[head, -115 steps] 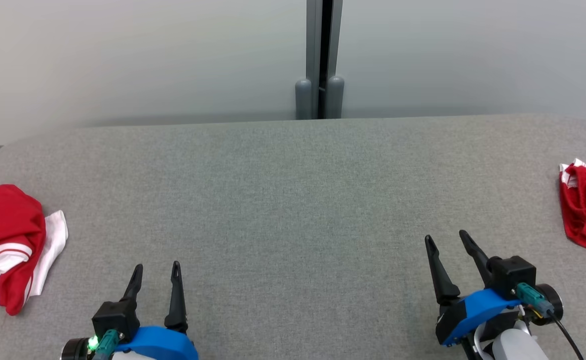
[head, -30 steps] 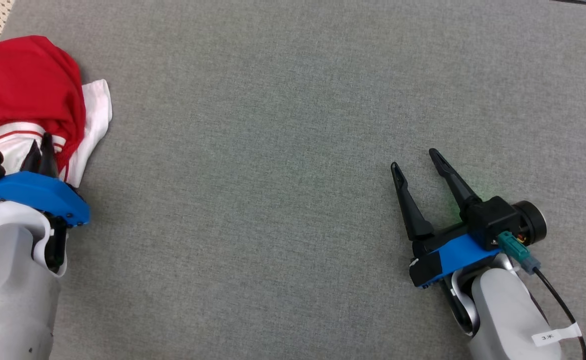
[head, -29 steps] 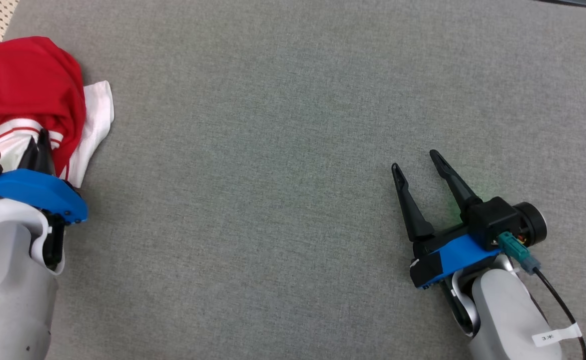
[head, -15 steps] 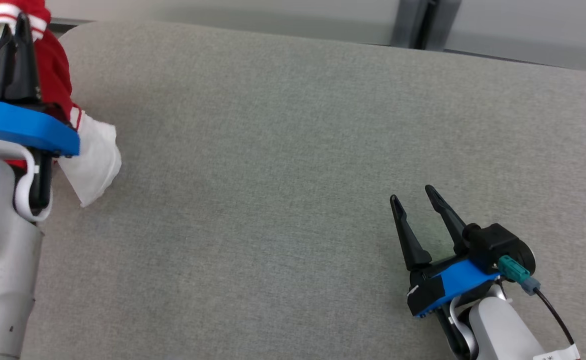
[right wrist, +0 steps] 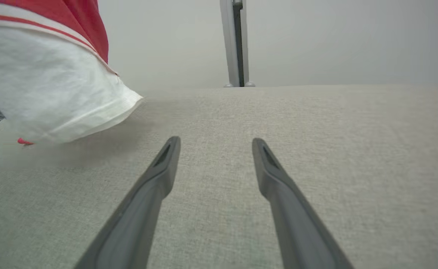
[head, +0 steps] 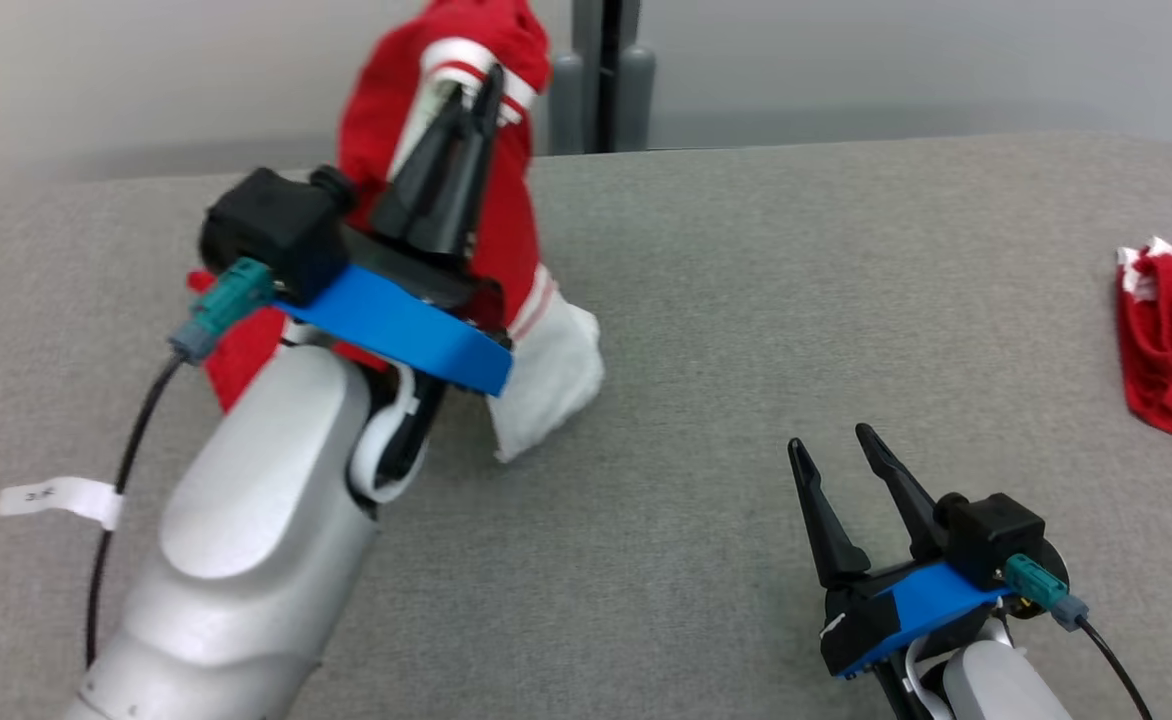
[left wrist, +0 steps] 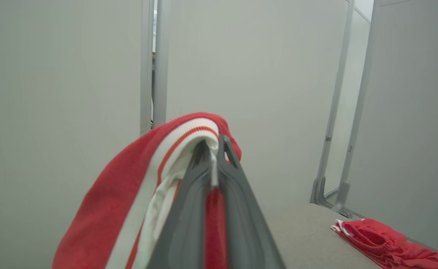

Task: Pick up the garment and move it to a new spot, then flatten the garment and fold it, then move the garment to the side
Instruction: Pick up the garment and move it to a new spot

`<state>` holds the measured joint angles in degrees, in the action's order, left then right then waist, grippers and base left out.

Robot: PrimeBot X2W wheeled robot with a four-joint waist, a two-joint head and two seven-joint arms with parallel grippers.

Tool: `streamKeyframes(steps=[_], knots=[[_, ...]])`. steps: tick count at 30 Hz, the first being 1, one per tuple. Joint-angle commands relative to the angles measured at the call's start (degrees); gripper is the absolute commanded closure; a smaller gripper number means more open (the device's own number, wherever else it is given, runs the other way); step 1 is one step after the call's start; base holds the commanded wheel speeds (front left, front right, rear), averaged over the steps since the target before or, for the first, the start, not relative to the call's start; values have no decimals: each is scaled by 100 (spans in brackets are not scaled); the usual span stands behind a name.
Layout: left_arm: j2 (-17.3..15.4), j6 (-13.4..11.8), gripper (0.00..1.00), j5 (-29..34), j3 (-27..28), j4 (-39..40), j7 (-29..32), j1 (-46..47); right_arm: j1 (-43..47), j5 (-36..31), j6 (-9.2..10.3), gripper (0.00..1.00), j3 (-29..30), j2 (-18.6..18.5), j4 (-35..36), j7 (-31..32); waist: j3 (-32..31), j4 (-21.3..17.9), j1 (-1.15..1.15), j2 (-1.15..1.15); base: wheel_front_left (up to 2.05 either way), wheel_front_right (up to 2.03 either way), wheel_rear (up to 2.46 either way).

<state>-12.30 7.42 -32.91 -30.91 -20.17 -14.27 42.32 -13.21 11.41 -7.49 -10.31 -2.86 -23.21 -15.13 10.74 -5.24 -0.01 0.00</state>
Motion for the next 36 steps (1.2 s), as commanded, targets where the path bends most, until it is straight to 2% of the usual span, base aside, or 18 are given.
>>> streamKeyframes(steps=[1,5,8,9,10,11,16,24,29,36], knots=[[29,10,100,-31,-39,16,-17,-43,92,17,0,0,0,-12,12,-1,-158,-208,1,0,0,0,0],[403,10,100,-184,-424,-201,-38,-229,76,62,0,0,-22,-13,41,-1,-126,-450,1,0,0,0,0],[511,9,100,-223,-596,-601,-49,-412,80,74,0,0,-47,-13,58,-1,-110,-520,1,0,0,0,0],[545,9,74,-241,-610,-771,-55,-497,80,75,0,0,-53,-12,61,-1,-107,-533,1,0,0,0,0],[562,5,11,-229,-624,-918,-55,-570,79,84,0,0,-54,-13,67,-1,-105,-541,1,0,0,0,0],[567,-5,0,-203,-614,-1073,-68,-636,86,87,0,0,-50,-14,74,-1,-103,-541,1,0,0,0,0],[551,-105,0,-107,-294,-1450,-95,-1073,129,87,0,0,11,-14,68,0,-160,-437,1,0,0,0,0],[415,-316,0,472,1008,-984,-98,-2271,232,68,0,0,145,-15,45,0,-431,-246,1,0,0,0,0],[485,-273,0,949,1679,-710,-99,-3045,372,30,1,0,221,-15,3,0,-671,-178,1,0,0,0,0],[777,-190,0,1458,2429,-326,-100,-3932,655,48,0,0,326,-15,-80,0,-945,-120,1,0,0,0,0]])
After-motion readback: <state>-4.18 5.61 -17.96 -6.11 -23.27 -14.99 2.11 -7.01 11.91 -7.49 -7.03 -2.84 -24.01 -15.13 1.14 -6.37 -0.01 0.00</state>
